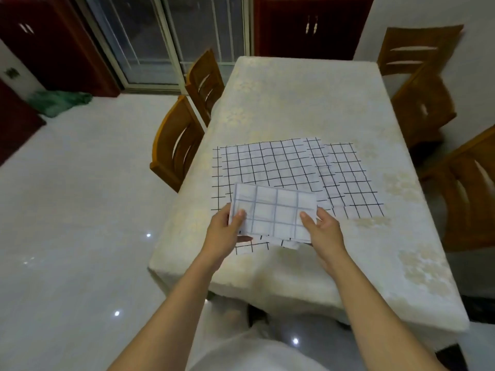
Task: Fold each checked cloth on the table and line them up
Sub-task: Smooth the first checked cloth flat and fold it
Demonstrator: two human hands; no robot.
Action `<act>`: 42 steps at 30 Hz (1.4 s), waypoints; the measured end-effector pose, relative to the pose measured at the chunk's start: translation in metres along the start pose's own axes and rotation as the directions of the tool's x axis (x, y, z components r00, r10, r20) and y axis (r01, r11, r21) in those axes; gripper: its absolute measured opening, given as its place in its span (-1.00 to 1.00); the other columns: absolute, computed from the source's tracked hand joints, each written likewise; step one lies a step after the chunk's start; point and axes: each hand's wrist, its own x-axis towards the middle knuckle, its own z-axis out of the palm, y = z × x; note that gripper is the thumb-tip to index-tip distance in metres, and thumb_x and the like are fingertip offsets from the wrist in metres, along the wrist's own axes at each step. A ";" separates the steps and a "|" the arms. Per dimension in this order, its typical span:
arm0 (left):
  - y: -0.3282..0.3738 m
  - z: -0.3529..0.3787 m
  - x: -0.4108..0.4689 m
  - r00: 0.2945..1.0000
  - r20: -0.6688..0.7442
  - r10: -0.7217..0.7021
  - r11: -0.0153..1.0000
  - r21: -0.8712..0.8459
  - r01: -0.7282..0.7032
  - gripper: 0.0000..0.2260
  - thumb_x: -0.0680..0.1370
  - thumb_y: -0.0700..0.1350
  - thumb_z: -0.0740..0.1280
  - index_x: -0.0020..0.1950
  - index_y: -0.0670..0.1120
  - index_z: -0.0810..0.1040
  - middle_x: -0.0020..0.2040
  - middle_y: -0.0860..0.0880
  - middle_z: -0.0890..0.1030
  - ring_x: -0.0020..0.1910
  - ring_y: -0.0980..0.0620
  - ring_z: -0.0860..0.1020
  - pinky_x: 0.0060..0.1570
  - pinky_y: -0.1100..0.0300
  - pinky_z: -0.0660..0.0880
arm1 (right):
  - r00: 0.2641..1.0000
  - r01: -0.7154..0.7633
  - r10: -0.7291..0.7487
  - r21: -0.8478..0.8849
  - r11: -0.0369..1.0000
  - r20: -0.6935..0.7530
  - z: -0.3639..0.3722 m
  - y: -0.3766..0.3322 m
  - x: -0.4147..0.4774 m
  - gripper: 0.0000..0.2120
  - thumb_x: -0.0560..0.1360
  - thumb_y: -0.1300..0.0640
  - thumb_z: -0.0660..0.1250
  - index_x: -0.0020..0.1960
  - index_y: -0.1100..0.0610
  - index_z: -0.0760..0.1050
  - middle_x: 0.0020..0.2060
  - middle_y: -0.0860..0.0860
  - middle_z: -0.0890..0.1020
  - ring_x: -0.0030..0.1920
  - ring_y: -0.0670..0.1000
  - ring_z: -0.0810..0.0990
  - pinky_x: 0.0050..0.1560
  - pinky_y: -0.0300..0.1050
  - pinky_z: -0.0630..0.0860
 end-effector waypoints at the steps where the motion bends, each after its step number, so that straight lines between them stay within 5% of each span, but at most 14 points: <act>1: -0.001 -0.003 -0.011 1.000 -0.030 0.003 0.999 0.038 -0.001 -0.76 0.69 -0.04 0.23 0.32 -0.06 0.53 0.19 -0.02 0.66 0.10 -0.02 0.66 -0.08 0.13 0.66 | 1.000 0.014 -0.014 -0.010 1.000 0.011 0.005 0.002 -0.011 -0.45 0.50 -0.08 0.43 0.41 0.12 0.44 0.28 -0.13 0.49 0.32 -0.03 0.48 0.36 -0.03 0.40; 5: 0.001 -0.026 -0.055 0.998 -0.062 -0.005 0.997 0.074 0.010 -0.80 0.68 -0.05 0.26 0.29 0.03 0.52 0.16 0.09 0.66 0.07 0.08 0.67 -0.05 0.14 0.66 | 0.996 0.067 -0.066 -0.025 0.997 0.059 0.019 0.014 -0.048 -0.91 0.58 0.18 0.35 0.07 0.09 0.59 -0.02 -0.01 0.71 0.11 0.01 0.65 0.17 -0.08 0.53; 10: 0.011 -0.058 -0.086 0.995 -0.100 -0.010 0.999 0.029 0.013 -0.78 0.67 -0.07 0.27 0.31 0.05 0.51 0.15 0.15 0.64 0.09 0.08 0.66 -0.11 0.15 0.66 | 0.992 0.099 -0.095 -0.053 0.994 0.077 0.042 0.008 -0.070 -0.52 0.58 0.06 0.36 0.44 0.18 0.38 0.28 -0.05 0.50 0.30 -0.09 0.43 0.26 -0.15 0.37; 13: 0.011 -0.075 -0.090 0.992 -0.126 0.006 1.000 0.011 -0.005 -0.76 0.67 -0.08 0.27 0.34 0.06 0.48 0.19 0.16 0.61 0.13 0.09 0.62 -0.14 0.21 0.63 | 0.984 0.173 -0.166 -0.123 0.977 0.066 0.055 -0.002 -0.078 -0.72 0.54 -0.03 0.38 0.15 0.12 0.54 0.03 0.07 0.66 0.11 0.07 0.61 0.16 0.03 0.52; 15: 0.008 -0.092 -0.092 0.990 -0.142 0.013 1.000 0.019 -0.011 -0.76 0.67 -0.07 0.28 0.34 0.10 0.47 0.18 0.18 0.60 0.16 0.11 0.61 -0.07 0.17 0.65 | 0.978 0.202 -0.192 -0.146 0.968 0.082 0.069 -0.008 -0.081 -0.65 0.50 -0.10 0.36 0.00 0.20 0.49 -0.09 0.20 0.62 -0.07 0.16 0.59 0.06 0.10 0.54; 20: 0.001 -0.166 -0.097 0.985 -0.168 0.031 0.999 0.014 -0.029 -0.73 0.65 0.01 0.31 0.35 0.15 0.49 0.20 0.15 0.63 0.20 0.10 0.59 0.18 -0.01 0.61 | 0.949 0.266 -0.234 -0.140 0.954 0.212 0.139 -0.038 -0.093 -0.88 0.59 0.08 0.34 0.10 -0.04 0.60 -0.04 -0.12 0.70 0.01 -0.09 0.64 0.02 -0.14 0.55; 25: -0.008 -0.278 -0.110 0.935 -0.348 0.070 0.996 -0.030 -0.085 -0.82 0.66 -0.08 0.31 0.25 0.04 0.53 0.14 0.03 0.66 0.11 0.05 0.65 -0.03 0.13 0.65 | 0.908 0.346 -0.299 -0.124 0.930 0.293 0.264 -0.059 -0.111 -0.90 0.59 0.03 0.32 0.09 -0.04 0.57 -0.05 -0.05 0.68 -0.01 -0.05 0.66 -0.05 -0.02 0.64; 28: -0.014 -0.346 -0.118 0.900 -0.428 0.079 0.993 -0.043 -0.107 -0.87 0.66 -0.16 0.30 0.18 -0.03 0.56 0.05 0.02 0.69 0.01 0.11 0.67 -0.12 0.21 0.62 | 0.902 0.354 -0.311 -0.101 0.930 0.298 0.344 -0.066 -0.122 -0.92 0.60 0.05 0.31 0.02 0.01 0.57 -0.13 -0.04 0.67 -0.10 -0.08 0.64 -0.18 -0.15 0.59; 36: -0.015 -0.479 -0.110 0.900 -0.433 0.042 0.998 -0.021 -0.057 -0.93 0.66 -0.19 0.29 0.13 -0.13 0.53 -0.03 -0.10 0.70 -0.10 0.04 0.66 -0.17 0.06 0.62 | 0.912 0.334 -0.294 -0.102 0.937 0.285 0.472 -0.069 -0.135 -0.91 0.58 0.07 0.34 -0.03 0.08 0.58 -0.16 0.06 0.68 -0.15 -0.02 0.66 -0.19 -0.09 0.64; 42: -0.024 -0.518 -0.066 0.909 -0.411 0.063 0.997 -0.024 -0.079 -0.96 0.65 -0.07 0.31 0.03 0.03 0.54 -0.07 -0.32 0.58 -0.12 0.01 0.61 -0.09 -0.12 0.60 | 0.930 0.298 -0.266 -0.095 0.950 0.254 0.510 -0.078 -0.106 -0.95 0.57 0.11 0.36 0.00 0.02 0.60 -0.14 -0.03 0.71 -0.13 -0.09 0.68 -0.13 -0.11 0.65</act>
